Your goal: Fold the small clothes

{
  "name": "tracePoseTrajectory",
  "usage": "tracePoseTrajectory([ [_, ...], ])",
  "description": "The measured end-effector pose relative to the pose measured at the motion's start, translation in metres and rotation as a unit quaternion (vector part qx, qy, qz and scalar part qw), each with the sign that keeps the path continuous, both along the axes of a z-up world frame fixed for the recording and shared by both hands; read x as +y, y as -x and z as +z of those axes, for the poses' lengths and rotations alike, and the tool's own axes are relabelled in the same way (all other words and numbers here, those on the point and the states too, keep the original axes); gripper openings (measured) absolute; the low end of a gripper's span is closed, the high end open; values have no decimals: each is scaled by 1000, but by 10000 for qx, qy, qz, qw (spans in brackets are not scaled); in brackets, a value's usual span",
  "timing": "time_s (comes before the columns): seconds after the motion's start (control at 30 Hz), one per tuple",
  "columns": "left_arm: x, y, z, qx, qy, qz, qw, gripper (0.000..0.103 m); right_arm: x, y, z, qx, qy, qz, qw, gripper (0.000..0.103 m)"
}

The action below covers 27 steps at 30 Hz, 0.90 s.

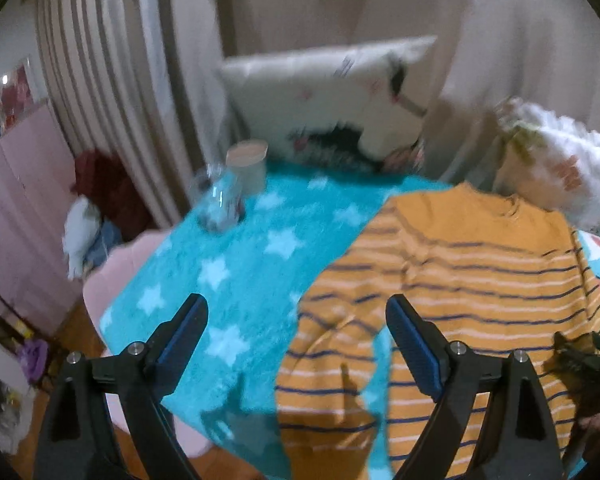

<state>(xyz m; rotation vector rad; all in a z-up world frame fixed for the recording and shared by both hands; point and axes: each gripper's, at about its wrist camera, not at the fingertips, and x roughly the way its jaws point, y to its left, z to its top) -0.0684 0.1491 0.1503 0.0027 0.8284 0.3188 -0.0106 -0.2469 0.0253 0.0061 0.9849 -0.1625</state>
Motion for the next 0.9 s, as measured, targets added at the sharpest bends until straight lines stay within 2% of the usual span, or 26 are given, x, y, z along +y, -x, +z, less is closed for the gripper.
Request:
tracePoseTrajectory([
  [0.17, 46, -21, -50, 662, 786, 210, 9945, 90, 3, 1, -1, 44, 19, -47, 10000, 103],
  [0.3, 64, -32, -86, 1092, 982, 206, 9889, 90, 0, -1, -2, 163, -18, -62, 9998, 103],
  [0.4, 70, -34, -111, 1388, 1211, 104, 9828, 90, -4, -15, 5, 915, -226, -205, 9953, 102],
  [0.43, 70, -35, -117, 1461, 1291, 51, 9808, 90, -8, -16, 13, 1038, -453, -326, 9930, 101],
  [0.53, 61, -39, -134, 1656, 1467, -194, 9750, 88, -8, -12, 38, 826, -712, -359, 9934, 100],
  [0.57, 56, -42, -139, 1740, 1533, -311, 9722, 74, -5, -11, 45, 792, -685, -336, 9939, 100],
  [0.6, 53, -43, -138, 1732, 1439, -321, 9738, 69, 0, -11, 49, 782, -693, -301, 9941, 100],
  [0.63, 52, -44, -134, 1684, 1413, -387, 9748, 33, 3, -12, 52, 803, -747, -247, 9937, 100],
  [0.67, 55, -46, -131, 1699, 1474, -394, 9736, 6, 10, -12, 54, 823, -807, -186, 9932, 99],
  [0.7, 66, -50, -128, 1715, 1714, -291, 9697, 6, 17, -13, 56, 846, -857, -106, 9927, 96],
  [0.77, 94, -50, -120, 1546, 2006, 182, 9672, 5, 31, -17, 61, 843, -913, 128, 9922, 94],
  [0.83, 129, -49, -110, 1371, 1922, 670, 9694, 5, 50, -21, 66, 798, -910, 357, 9920, 94],
  [0.9, 149, -50, -104, 1309, 1960, 807, 9685, 7, 66, -27, 69, 809, -841, 569, 9915, 94],
])
